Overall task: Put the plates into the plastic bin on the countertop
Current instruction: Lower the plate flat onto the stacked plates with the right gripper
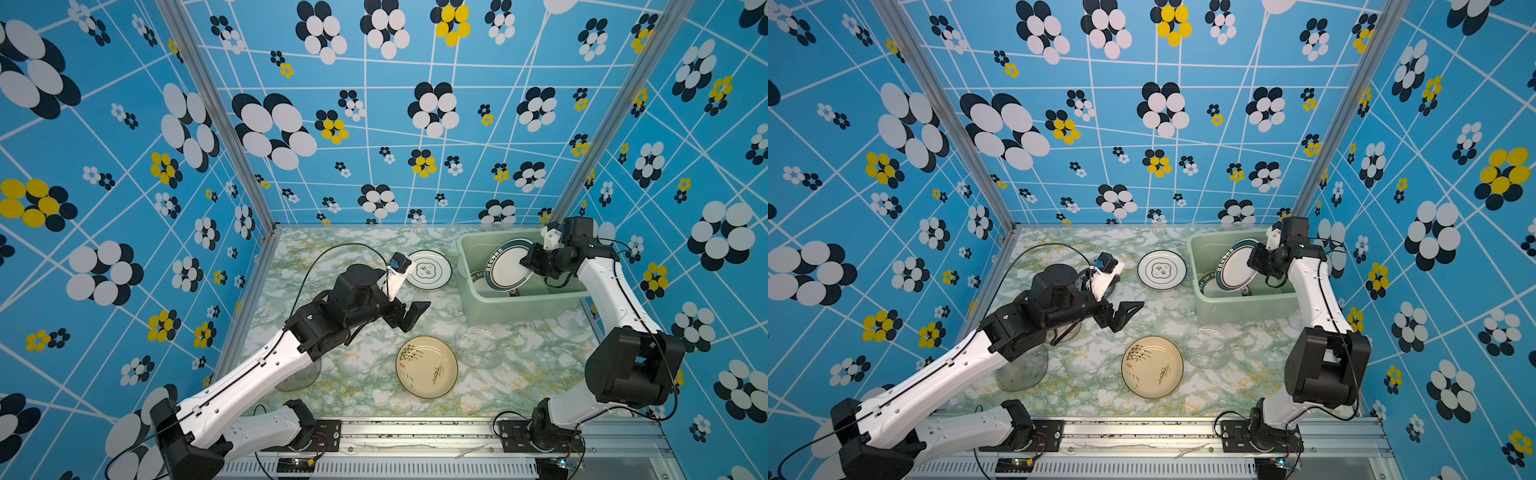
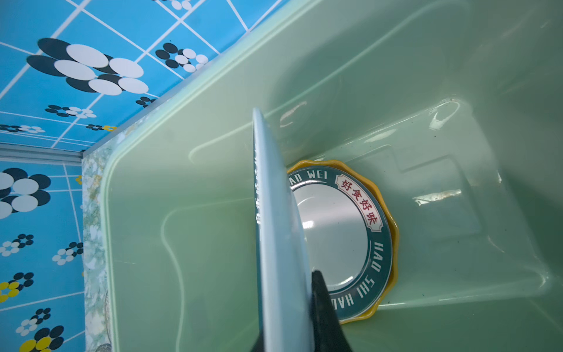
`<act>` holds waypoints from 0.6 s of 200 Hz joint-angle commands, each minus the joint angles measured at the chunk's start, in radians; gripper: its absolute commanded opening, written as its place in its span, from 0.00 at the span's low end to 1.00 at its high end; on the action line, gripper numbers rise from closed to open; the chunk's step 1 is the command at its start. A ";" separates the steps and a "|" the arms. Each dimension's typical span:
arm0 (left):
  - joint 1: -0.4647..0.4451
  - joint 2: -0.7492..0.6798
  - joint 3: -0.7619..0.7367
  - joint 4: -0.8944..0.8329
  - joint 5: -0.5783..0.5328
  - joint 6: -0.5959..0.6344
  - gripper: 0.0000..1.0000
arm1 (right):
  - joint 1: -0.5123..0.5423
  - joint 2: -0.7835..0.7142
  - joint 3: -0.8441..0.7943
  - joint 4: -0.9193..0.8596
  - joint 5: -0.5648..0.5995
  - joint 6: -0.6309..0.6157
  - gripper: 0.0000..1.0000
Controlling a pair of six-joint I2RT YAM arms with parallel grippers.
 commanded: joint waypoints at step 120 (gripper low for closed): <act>-0.074 0.196 0.162 0.061 -0.107 -0.080 0.99 | 0.010 0.158 -0.027 -0.013 -0.070 -0.138 0.03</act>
